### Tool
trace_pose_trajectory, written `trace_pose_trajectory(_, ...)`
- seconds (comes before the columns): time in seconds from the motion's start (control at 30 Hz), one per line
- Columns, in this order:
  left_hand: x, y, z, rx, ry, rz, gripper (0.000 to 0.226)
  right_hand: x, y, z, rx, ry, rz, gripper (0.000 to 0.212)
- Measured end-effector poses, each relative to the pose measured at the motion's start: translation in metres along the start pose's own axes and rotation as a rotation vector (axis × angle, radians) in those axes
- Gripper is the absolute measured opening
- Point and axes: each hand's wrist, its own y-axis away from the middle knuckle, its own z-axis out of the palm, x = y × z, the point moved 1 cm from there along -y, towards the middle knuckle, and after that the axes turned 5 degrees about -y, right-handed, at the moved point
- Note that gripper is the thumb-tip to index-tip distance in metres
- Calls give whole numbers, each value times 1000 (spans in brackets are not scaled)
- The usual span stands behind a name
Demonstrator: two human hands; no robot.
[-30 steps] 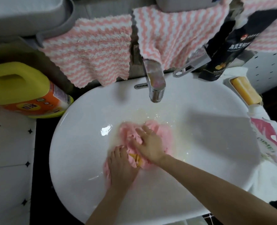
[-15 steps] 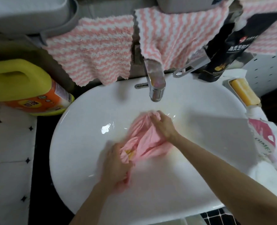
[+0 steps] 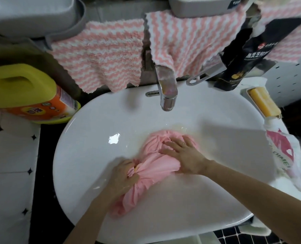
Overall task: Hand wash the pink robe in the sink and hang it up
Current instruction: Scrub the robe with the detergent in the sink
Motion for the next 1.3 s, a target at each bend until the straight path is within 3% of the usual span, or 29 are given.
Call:
trace_pose_trajectory(0.1, 3, 2, -6, -11, 175, -96, 61, 4, -9, -19, -30, -191, 18, 72)
trace_pose_trajectory(0.23, 1, -9, -16, -156, 448, -333, 47, 16, -23, -50, -371, -692, 349, 51)
trace_pose_trajectory(0.3, 5, -15, -20, -171, 450, -416, 49, 28, -28, -59, -450, -834, 492, 54)
trace_pose_trajectory(0.37, 6, -22, -23, 16, 110, -321, 50, 35, -31, -61, -256, -708, 608, 59)
trace_pose_trajectory(0.43, 20, -23, -23, 398, -420, -65, 33, 33, -22, -58, 133, -472, 726, 61)
trace_pose_trajectory(0.47, 31, -21, -20, 474, -539, 23, 31, 23, -13, -57, 334, -417, 766, 62)
trace_pose_trajectory(0.53, 44, -18, -6, 350, -549, 35, 53, -1, -3, -50, 554, -624, 928, 64)
trace_pose_trajectory(0.6, 40, -13, 17, 142, -636, -19, 82, -25, -9, -32, 495, -885, 1082, 72)
trace_pose_trajectory(0.63, 33, -9, 26, 81, -709, -42, 96, -35, -17, -20, 445, -863, 1114, 76)
trace_pose_trajectory(0.73, 19, -5, 37, 100, -703, -34, 105, -46, -33, 9, 409, -542, 1020, 81)
trace_pose_trajectory(0.83, 13, 2, 38, 255, -678, 39, 94, -33, -34, 27, 516, -324, 910, 62)
trace_pose_trajectory(0.93, 11, 5, 41, 343, -641, 8, 87, -38, -34, 34, 604, -335, 1006, 55)
trace_pose_trajectory(1.03, 14, 1, 42, 363, -597, -23, 85, -51, -45, 19, 646, -548, 1029, 49)
trace_pose_trajectory(1.1, 15, -1, 41, 378, -576, -69, 77, -49, -43, 5, 668, -885, 910, 45)
trace_pose_trajectory(1.17, 14, -4, 42, 368, -537, -124, 71, -54, -29, -8, 720, -1104, 675, 56)
trace_pose_trajectory(1.3, 7, -9, 47, 361, -545, -164, 69, -88, -17, -5, 687, -644, 143, 40)
